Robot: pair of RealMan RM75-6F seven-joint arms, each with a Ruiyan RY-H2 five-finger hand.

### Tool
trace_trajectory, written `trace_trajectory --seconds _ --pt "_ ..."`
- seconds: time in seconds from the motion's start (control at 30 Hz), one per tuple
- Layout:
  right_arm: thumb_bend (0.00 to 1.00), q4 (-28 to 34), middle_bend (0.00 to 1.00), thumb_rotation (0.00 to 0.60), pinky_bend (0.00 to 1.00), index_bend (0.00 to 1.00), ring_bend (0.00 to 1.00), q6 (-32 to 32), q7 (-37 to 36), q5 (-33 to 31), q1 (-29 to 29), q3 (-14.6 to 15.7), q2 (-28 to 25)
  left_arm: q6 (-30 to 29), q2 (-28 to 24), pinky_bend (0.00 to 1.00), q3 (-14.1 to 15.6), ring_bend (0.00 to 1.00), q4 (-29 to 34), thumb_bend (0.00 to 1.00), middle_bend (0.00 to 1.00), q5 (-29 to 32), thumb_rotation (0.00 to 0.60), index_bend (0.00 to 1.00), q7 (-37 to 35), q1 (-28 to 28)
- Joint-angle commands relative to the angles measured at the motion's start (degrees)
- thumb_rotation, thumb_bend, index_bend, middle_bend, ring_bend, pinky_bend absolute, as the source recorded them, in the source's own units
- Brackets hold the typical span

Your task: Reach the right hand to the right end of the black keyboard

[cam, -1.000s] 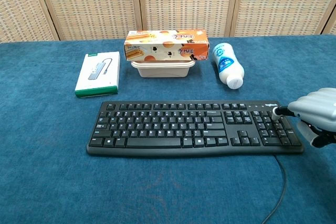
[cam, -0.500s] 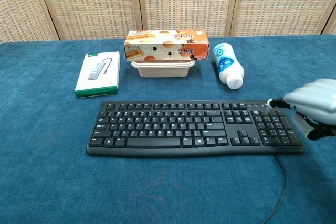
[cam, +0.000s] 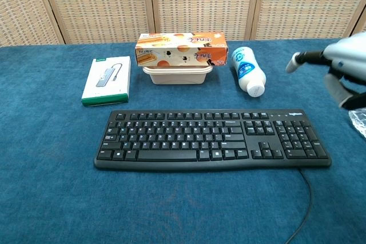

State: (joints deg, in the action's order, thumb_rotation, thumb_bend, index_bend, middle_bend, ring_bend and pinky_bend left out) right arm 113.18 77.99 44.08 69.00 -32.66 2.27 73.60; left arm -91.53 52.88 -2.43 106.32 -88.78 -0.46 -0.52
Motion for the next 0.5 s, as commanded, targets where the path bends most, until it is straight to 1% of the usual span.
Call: trace_trajectory --seconds 0.03,0.1,0.13,0.17,0.2,0.23,0.27,0.3,0.33,0.37,0.4,0.5 --pt "1.0 -3.53 0.7 0.6 0.88 0.21 0.82 9.21 -16.39 12.16 6.34 0.76 -4.1 -0.23 -0.06 0.0 0.03 0.0 0.07 0.0 0.0 -0.15 0.6 0.0 -0.13 0.12" --pt "0.99 -6.76 0.6 0.6 0.67 0.21 0.66 13.11 -23.89 16.29 8.9 1.38 -5.28 -0.43 -0.08 0.0 0.1 0.0 0.05 0.0 0.0 -0.29 0.6 0.0 -0.21 0.24" --pt "0.96 -7.84 0.55 0.6 0.6 0.21 0.6 14.22 -26.11 17.3 9.68 1.52 -5.67 -0.51 -0.07 0.0 0.11 0.0 0.02 0.0 0.0 -0.33 0.6 0.0 -0.21 0.28" --pt "0.82 -8.77 0.47 0.6 0.49 0.21 0.46 15.28 -27.99 18.06 10.44 1.6 -6.04 -0.56 -0.05 0.0 0.13 0.0 -0.01 0.0 0.0 -0.38 0.6 0.0 -0.19 0.31" --pt "0.62 -9.2 0.39 0.6 0.38 0.2 0.34 15.8 -28.84 18.37 10.82 1.62 -6.21 -0.58 -0.04 0.0 0.14 0.0 -0.02 0.0 0.0 -0.4 0.6 0.0 -0.18 0.32" --pt "0.43 -10.03 0.32 0.6 0.3 0.2 0.23 17.04 -30.46 18.83 11.69 1.6 -6.6 -0.61 -0.01 0.0 0.18 0.0 -0.04 0.0 0.0 -0.46 0.6 0.0 -0.15 0.36" --pt "0.19 -11.35 0.21 0.6 0.18 0.18 0.1 19.04 -32.72 19.29 13.25 1.73 -7.37 -0.67 0.06 0.0 0.19 0.0 -0.07 0.0 0.0 -0.55 0.6 0.0 0.11 0.37" --pt "0.05 -12.34 0.11 0.6 0.1 0.15 0.03 20.17 -34.62 19.8 14.38 1.99 -7.99 -0.71 0.2 0.0 0.19 0.0 -0.12 0.0 0.0 -0.54 0.6 0.0 0.45 0.39" --pt "0.01 -13.07 0.06 0.6 0.06 0.14 0.0 20.91 -36.17 20.16 15.3 2.19 -8.6 -0.69 0.37 0.0 0.18 0.0 -0.14 0.0 0.0 -0.53 0.6 0.0 0.82 0.37" --pt "0.0 -13.68 0.02 0.6 0.03 0.12 0.0 21.61 -37.57 20.43 16.17 2.31 -9.12 -0.6 0.53 0.0 0.16 0.0 -0.13 0.0 0.0 -0.52 0.6 0.0 1.26 0.3" --pt "0.0 -14.46 0.0 0.6 0.01 0.11 0.0 22.56 -39.09 20.68 17.3 2.36 -9.67 -0.44 0.74 0.0 0.19 0.0 -0.09 0.0 0.0 -0.52 0.6 0.0 1.85 0.22" --pt "0.0 -15.53 0.0 0.6 0.0 0.09 0.0 23.94 -41.27 20.57 20.07 2.78 -10.95 -0.25 1.35 0.0 0.36 0.0 -0.22 0.0 0.0 -0.74 0.6 0.0 3.44 0.16"
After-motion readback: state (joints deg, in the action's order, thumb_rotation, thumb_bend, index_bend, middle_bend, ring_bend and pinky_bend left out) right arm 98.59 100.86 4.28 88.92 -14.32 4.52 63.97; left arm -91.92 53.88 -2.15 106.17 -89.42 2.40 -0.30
